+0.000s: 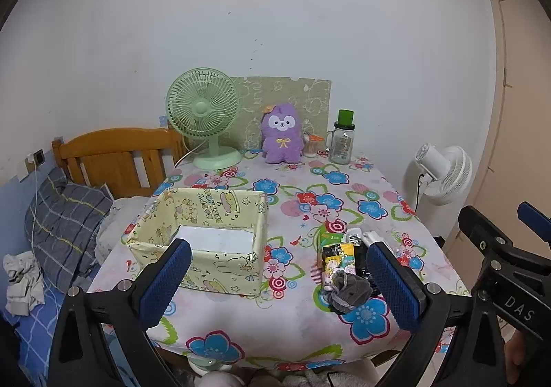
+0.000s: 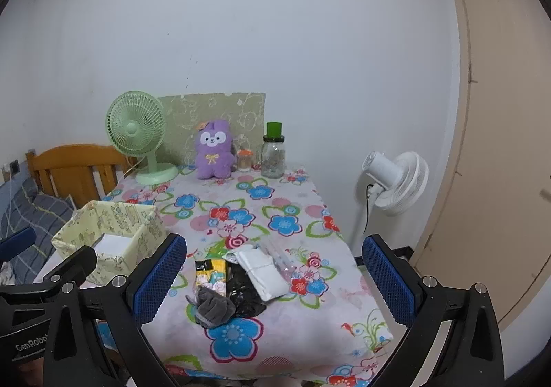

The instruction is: Organize soft objects

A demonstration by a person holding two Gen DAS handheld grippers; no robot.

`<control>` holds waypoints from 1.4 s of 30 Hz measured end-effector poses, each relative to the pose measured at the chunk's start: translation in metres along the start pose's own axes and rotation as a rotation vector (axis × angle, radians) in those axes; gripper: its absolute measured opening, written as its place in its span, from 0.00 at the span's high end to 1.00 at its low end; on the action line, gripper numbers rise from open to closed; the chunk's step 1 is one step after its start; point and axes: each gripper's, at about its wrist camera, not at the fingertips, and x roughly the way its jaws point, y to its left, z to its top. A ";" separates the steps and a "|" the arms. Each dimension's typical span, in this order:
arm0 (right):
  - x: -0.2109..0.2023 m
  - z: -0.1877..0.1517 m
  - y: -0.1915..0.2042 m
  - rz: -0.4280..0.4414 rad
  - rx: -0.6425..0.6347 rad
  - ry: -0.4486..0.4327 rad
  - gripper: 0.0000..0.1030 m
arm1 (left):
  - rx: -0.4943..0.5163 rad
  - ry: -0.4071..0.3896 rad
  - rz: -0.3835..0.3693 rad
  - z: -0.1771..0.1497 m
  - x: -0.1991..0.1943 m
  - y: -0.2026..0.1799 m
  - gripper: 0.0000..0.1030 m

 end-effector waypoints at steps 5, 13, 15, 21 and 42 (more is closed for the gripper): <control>0.000 -0.002 -0.003 0.004 0.013 0.006 0.00 | 0.003 0.004 -0.001 0.001 0.000 0.000 0.00; 0.002 -0.002 -0.003 0.007 0.018 0.021 0.00 | 0.004 0.010 -0.001 0.002 0.001 0.000 0.00; 0.003 -0.001 -0.004 0.008 0.023 0.024 0.00 | 0.006 0.013 0.000 0.002 0.002 0.000 0.00; 0.003 -0.003 -0.004 -0.001 0.031 0.014 0.00 | 0.014 0.017 0.005 0.003 0.004 -0.002 0.00; 0.000 0.000 -0.003 0.043 0.034 0.002 0.00 | 0.043 0.000 0.000 0.003 0.003 -0.006 0.00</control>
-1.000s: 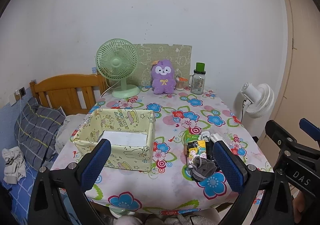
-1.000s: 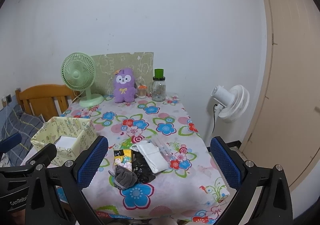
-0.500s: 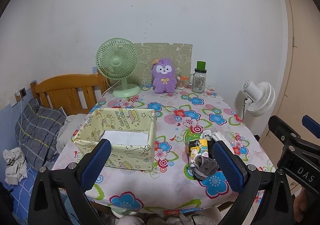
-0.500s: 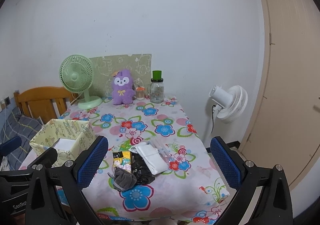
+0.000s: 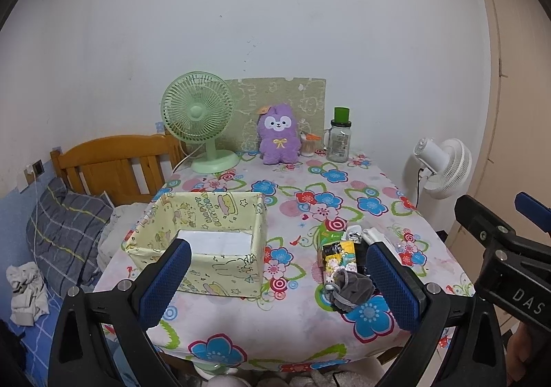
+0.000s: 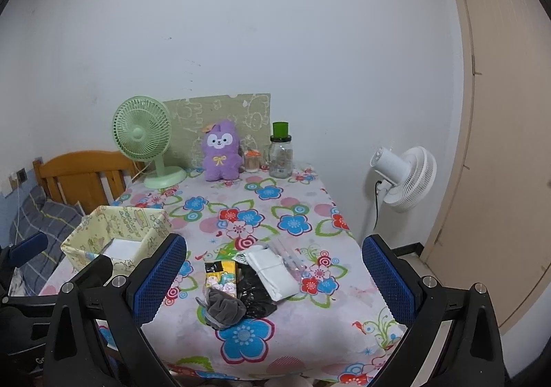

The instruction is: Organize soft objects

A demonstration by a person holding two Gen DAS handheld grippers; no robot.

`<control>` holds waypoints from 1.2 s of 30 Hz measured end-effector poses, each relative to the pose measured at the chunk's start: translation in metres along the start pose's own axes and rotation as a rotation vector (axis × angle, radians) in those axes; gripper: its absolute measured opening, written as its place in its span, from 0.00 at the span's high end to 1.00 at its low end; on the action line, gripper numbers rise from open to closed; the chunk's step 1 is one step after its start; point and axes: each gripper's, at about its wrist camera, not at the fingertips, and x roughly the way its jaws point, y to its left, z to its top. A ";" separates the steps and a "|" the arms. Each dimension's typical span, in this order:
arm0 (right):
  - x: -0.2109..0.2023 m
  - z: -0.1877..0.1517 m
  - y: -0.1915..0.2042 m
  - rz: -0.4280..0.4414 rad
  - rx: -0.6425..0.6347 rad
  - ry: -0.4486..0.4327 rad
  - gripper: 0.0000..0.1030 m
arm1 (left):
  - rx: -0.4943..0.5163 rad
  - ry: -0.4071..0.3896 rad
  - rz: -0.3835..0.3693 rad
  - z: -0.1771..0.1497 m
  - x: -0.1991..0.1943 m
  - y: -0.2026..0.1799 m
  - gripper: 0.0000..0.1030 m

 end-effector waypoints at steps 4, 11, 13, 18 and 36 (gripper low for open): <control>0.001 0.000 -0.001 -0.006 0.001 0.002 0.00 | 0.001 0.001 0.001 0.000 0.000 0.000 0.00; 0.001 0.000 0.000 -0.010 -0.001 -0.001 0.00 | 0.000 -0.001 0.004 0.000 0.001 -0.001 0.00; 0.001 0.000 0.000 -0.009 -0.001 -0.002 0.00 | 0.001 0.000 0.004 0.000 0.001 -0.001 0.00; 0.001 0.001 0.000 -0.006 0.002 0.001 0.00 | 0.000 -0.004 0.004 0.001 0.000 -0.001 0.00; 0.006 0.001 0.000 -0.012 -0.017 -0.007 0.00 | 0.013 -0.002 -0.016 0.005 0.011 -0.010 0.01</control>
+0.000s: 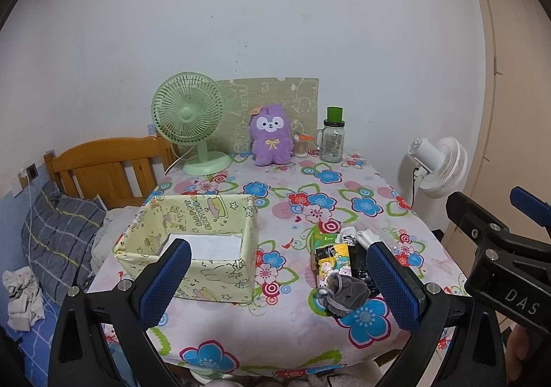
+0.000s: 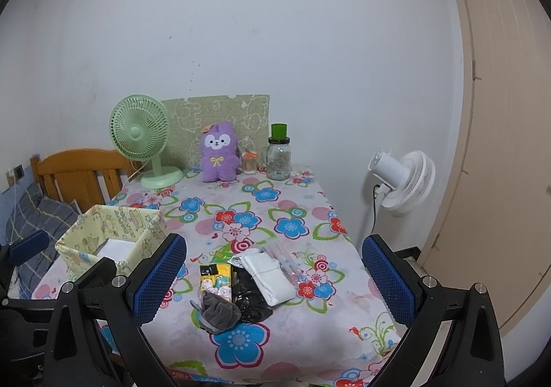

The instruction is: Organize soft objects

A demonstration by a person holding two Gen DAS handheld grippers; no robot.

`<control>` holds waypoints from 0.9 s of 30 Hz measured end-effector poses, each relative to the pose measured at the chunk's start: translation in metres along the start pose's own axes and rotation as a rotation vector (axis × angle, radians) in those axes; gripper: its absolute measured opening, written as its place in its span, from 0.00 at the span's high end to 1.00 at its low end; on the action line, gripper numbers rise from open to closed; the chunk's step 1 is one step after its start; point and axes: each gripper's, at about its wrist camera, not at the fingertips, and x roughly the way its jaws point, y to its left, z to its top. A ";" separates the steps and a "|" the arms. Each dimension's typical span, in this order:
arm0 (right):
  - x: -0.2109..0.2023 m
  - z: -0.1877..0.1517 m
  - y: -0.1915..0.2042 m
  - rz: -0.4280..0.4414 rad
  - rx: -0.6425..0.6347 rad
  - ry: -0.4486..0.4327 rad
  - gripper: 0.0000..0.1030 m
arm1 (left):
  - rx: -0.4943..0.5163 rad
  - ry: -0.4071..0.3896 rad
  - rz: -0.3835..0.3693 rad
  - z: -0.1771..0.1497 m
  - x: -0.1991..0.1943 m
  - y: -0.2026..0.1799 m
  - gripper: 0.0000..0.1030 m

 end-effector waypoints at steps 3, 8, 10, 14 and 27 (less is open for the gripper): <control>0.006 0.000 -0.001 -0.001 0.002 0.002 0.00 | -0.005 0.019 0.001 -0.001 0.009 -0.002 0.01; 0.024 -0.004 -0.003 0.016 0.000 0.034 0.00 | -0.014 0.055 0.001 -0.005 0.028 -0.004 0.01; 0.032 -0.007 -0.004 0.022 0.000 0.047 0.00 | -0.015 0.071 0.001 -0.009 0.037 -0.007 0.01; 0.052 -0.013 -0.004 0.061 -0.013 0.082 0.02 | -0.003 0.093 -0.010 -0.016 0.055 -0.013 0.01; 0.110 -0.038 -0.006 0.071 -0.039 0.181 0.07 | 0.016 0.206 -0.084 -0.039 0.105 -0.031 0.02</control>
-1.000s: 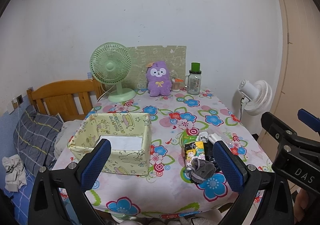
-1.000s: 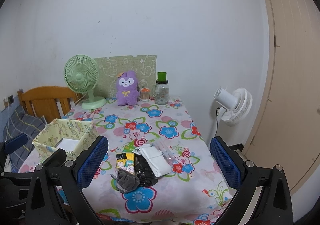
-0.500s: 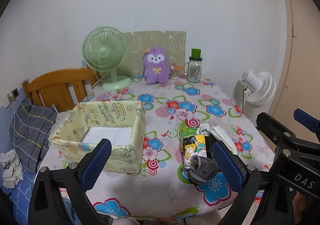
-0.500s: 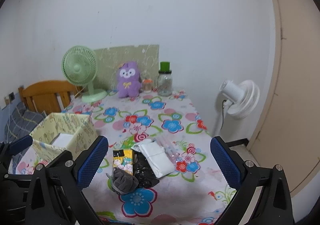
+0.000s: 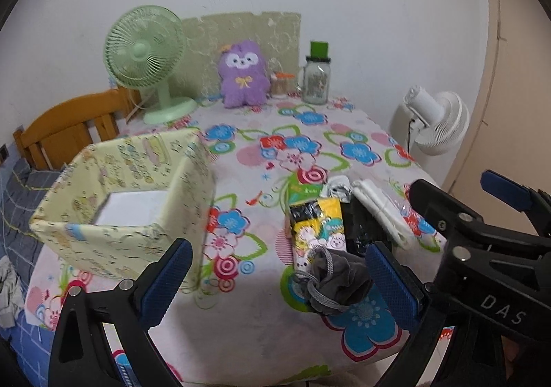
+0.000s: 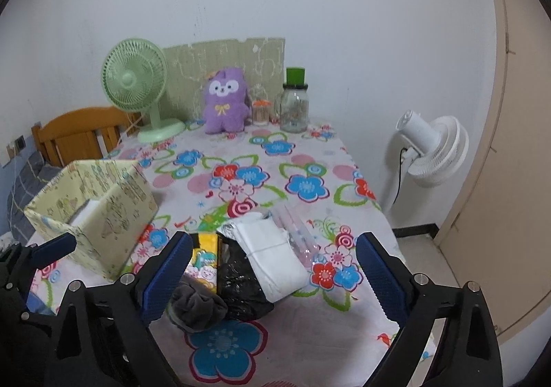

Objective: Organize soft objects
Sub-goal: 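Grasp the grey knit item with the left tool while the right tool grasps the white cloth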

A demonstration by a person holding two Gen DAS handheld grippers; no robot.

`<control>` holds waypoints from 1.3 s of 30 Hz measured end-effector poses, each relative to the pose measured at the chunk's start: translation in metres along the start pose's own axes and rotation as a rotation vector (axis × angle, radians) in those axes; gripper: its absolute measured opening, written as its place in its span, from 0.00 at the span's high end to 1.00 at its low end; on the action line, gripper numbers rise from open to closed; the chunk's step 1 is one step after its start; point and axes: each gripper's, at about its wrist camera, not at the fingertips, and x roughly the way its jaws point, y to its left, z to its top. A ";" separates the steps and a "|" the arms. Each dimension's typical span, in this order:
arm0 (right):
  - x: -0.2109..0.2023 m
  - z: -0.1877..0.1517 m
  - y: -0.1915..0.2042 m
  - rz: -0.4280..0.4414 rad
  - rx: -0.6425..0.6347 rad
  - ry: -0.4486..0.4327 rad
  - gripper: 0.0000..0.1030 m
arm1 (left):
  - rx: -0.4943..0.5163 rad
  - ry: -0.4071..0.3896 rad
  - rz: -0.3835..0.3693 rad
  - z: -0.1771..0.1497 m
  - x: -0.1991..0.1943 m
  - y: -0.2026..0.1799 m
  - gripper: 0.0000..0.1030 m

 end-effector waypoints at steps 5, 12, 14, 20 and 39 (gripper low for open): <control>0.016 -0.006 0.000 0.017 -0.004 0.022 0.08 | 0.014 0.041 -0.023 -0.002 0.018 -0.006 0.05; 0.034 -0.018 -0.002 0.019 -0.016 0.044 0.08 | 0.014 0.074 -0.048 -0.014 0.038 -0.012 0.07; 0.038 -0.023 -0.002 0.013 -0.015 0.040 0.08 | 0.005 0.067 -0.055 -0.018 0.039 -0.013 0.07; 0.046 -0.032 -0.003 0.004 0.003 0.057 0.08 | 0.010 0.057 -0.071 -0.025 0.043 -0.018 0.10; 0.078 -0.031 -0.009 -0.003 0.048 0.111 0.22 | 0.031 0.070 -0.081 -0.011 0.065 -0.010 0.66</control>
